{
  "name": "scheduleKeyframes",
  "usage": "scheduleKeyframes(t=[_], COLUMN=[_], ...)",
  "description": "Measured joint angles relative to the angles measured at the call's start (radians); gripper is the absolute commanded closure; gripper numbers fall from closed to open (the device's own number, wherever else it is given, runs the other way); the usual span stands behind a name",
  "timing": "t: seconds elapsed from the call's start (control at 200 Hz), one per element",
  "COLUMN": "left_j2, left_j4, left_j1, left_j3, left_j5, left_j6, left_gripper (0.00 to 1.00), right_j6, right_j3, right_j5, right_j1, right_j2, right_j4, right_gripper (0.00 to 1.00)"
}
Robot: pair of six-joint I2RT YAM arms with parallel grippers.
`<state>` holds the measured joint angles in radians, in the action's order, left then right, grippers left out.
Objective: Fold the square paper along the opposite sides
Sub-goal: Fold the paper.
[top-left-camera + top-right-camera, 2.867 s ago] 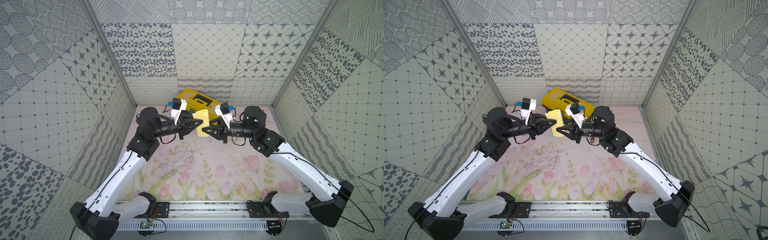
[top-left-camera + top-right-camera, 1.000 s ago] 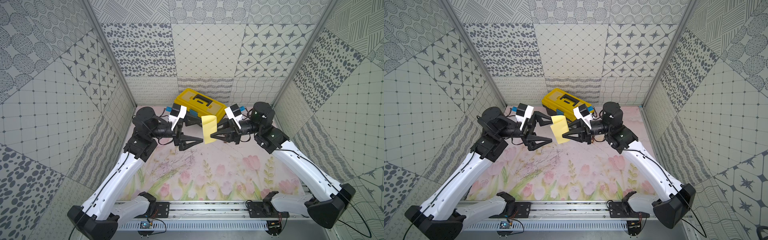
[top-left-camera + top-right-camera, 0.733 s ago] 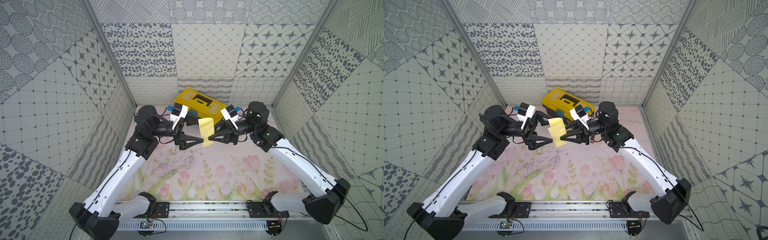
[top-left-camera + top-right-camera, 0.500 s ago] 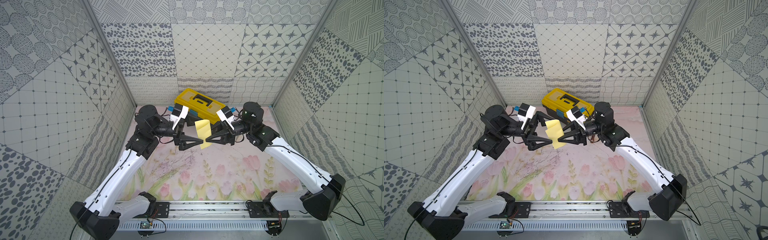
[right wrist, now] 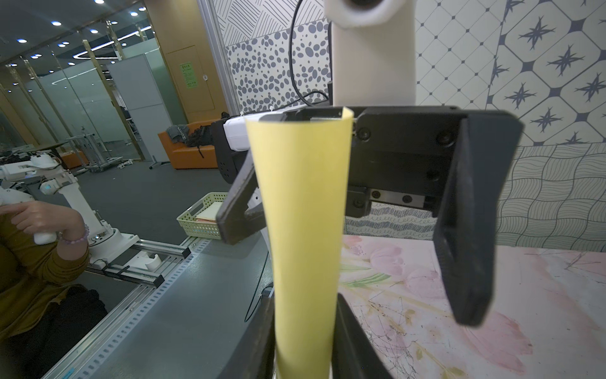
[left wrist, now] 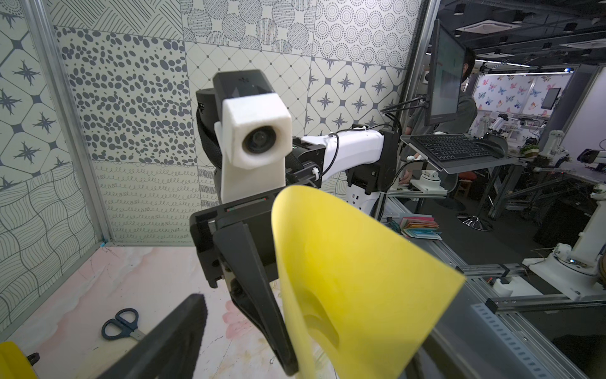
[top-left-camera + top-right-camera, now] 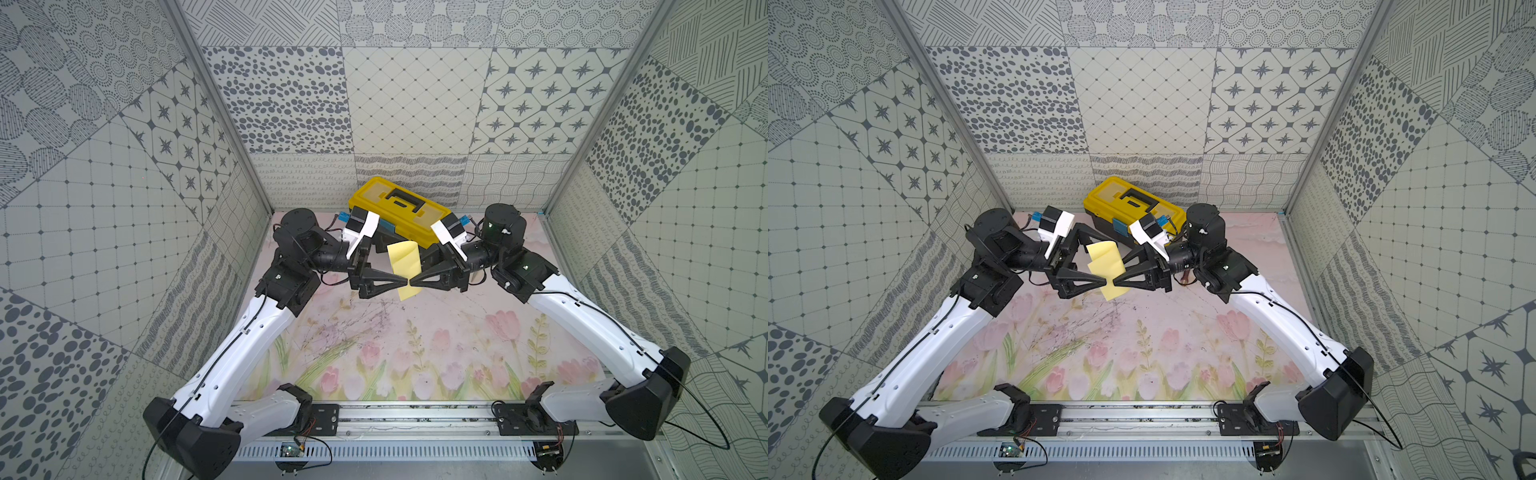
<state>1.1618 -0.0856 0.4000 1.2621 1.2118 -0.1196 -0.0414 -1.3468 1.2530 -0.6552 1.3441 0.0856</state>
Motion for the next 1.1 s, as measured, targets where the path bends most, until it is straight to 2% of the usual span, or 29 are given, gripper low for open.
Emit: scheduleKeyframes(t=[0.25, 0.445, 1.011, 1.096], left_j2=[0.001, 0.0, -0.01, -0.016], left_j4=[-0.003, -0.008, -0.006, -0.007], left_j1=[0.003, 0.005, 0.006, 0.008], left_j3=[0.0, 0.0, 0.0, 0.0], left_j5=[0.0, 0.0, -0.005, -0.007], left_j6=[-0.01, -0.016, -0.013, -0.01], left_gripper=[0.45, 0.56, 1.0, 1.0], right_j6=[0.0, 0.001, 0.001, 0.001], right_j3=[0.0, 0.0, 0.0, 0.0], right_j5=[-0.002, -0.005, -0.009, -0.011], right_j1=[0.0, 0.0, 0.0, 0.0], right_j2=[0.0, 0.0, 0.0, 0.0], right_j4=[0.0, 0.0, 0.0, 0.0], right_gripper=[0.68, 0.68, 0.67, 0.62])
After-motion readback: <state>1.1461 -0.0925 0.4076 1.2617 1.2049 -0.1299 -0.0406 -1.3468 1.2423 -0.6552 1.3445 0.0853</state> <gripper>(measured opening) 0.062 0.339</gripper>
